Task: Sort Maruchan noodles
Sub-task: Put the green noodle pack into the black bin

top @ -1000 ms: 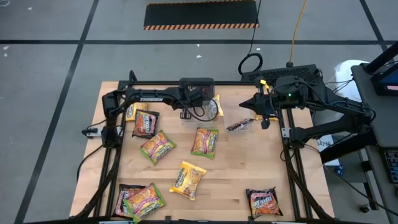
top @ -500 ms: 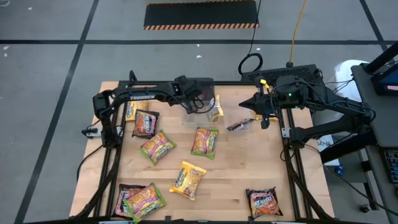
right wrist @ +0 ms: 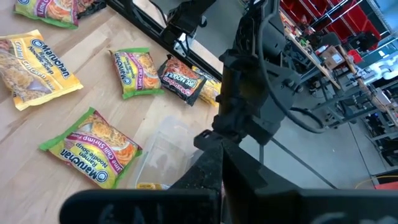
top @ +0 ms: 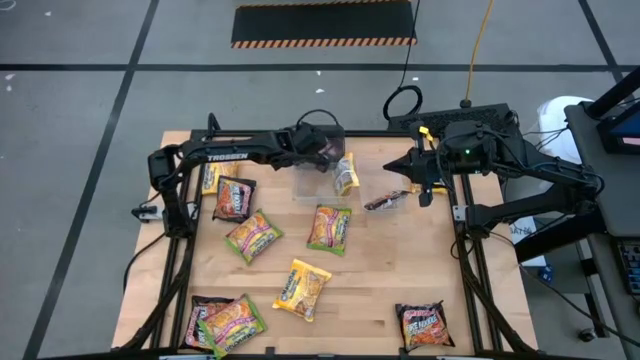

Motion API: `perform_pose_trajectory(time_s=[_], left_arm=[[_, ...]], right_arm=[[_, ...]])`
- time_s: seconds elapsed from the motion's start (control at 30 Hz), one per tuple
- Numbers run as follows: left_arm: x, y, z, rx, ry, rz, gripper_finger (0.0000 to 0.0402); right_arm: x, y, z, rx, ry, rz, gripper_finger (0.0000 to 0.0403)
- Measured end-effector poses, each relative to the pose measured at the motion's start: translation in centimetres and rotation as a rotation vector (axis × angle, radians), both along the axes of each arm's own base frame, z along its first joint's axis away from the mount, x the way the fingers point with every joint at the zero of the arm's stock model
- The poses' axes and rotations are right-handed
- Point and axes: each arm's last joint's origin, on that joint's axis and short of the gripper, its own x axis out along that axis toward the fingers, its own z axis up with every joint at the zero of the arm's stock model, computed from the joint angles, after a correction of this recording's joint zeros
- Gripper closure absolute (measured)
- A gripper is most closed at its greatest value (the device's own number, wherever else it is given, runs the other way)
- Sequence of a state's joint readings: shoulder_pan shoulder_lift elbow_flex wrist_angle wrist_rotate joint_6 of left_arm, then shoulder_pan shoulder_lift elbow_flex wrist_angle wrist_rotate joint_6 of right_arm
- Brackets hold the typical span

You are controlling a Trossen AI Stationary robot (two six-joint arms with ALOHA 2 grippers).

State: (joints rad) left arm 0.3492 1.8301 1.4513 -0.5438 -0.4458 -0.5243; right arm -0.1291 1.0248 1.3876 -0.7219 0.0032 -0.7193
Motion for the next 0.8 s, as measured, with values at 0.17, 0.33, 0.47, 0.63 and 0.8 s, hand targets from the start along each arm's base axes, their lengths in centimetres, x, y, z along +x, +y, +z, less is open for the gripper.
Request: perform_pose_trajectory(time_s=[0.17, 0.33, 0.47, 0.63, 0.8], left_arm=[[0.0, 0.0, 0.0, -0.035, -0.083, 0.118, 0.0401], [-0.1, 0.1, 0.1, -0.006, -0.13, 0.236, 0.0401], [-0.4, 0.6, 0.0, -0.021, -0.171, 0.32, 0.0401], [-0.7, 0.8, -0.1, -0.034, -0.188, 0.377, 0.0401], [-1.8, 1.1, -0.6, -0.06, -0.12, 0.453, 0.0401]], right_arm=[[0.0, 0.0, 0.0, 0.0, 0.0, 0.0, 0.0403], [0.0, 0.0, 0.1, -0.001, -0.012, 0.0, 0.0403], [0.1, 0.0, 0.2, -0.002, -0.018, 0.0, 0.0403], [0.1, 0.0, 0.2, -0.002, -0.017, 0.0, 0.0403], [0.1, 0.0, 0.1, -0.002, -0.016, 0.0, 0.0403]])
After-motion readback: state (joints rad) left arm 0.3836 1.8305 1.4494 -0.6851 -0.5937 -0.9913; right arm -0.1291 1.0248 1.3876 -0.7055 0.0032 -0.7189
